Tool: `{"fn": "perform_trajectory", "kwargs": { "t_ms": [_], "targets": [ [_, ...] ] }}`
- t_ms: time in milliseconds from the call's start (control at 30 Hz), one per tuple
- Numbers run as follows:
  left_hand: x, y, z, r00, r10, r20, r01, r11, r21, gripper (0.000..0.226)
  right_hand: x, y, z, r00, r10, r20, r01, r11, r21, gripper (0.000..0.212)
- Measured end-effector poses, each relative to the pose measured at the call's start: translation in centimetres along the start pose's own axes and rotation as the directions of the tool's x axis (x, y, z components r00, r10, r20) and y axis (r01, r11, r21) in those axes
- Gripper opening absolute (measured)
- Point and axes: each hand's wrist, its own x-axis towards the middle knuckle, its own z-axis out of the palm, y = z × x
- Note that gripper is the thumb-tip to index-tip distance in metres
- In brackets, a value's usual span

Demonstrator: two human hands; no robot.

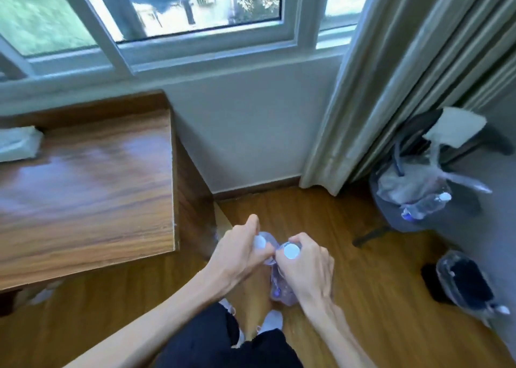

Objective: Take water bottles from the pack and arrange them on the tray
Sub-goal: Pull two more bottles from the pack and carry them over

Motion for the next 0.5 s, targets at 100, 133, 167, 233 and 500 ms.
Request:
{"fn": "perform_trajectory", "kwargs": {
  "t_ms": [100, 133, 167, 233, 500],
  "targets": [
    [-1.9, -0.7, -4.5, 0.996, 0.000, -0.084, -0.001, 1.000, -0.016, 0.033, -0.7, -4.1, -1.8, 0.989, -0.144, 0.015, 0.145, 0.989, -0.023, 0.027],
    [-2.5, -1.1, -6.0, 0.993, -0.017, -0.119, 0.015, 1.000, -0.019, 0.033, -1.0, -5.8, -2.2, 0.983, -0.183, 0.028, 0.184, 0.982, -0.030, 0.027],
    [-3.1, -1.6, -7.5, 0.988, -0.031, -0.153, 0.029, 0.999, -0.015, 0.032, -1.2, -7.5, -2.5, 0.975, -0.217, 0.041, 0.219, 0.975, -0.034, 0.027],
    [-4.4, -2.8, -10.5, 0.973, -0.044, -0.227, 0.047, 0.999, 0.006, 0.029, -1.7, -11.1, -2.4, 0.956, -0.289, 0.055, 0.290, 0.956, -0.029, 0.029],
    [-10.9, -12.9, -21.4, 0.892, -0.165, -0.421, 0.168, 0.985, -0.032, 0.034, -5.9, -25.7, 3.6, 0.886, -0.455, 0.084, 0.456, 0.890, 0.014, 0.034]
  ]
}}
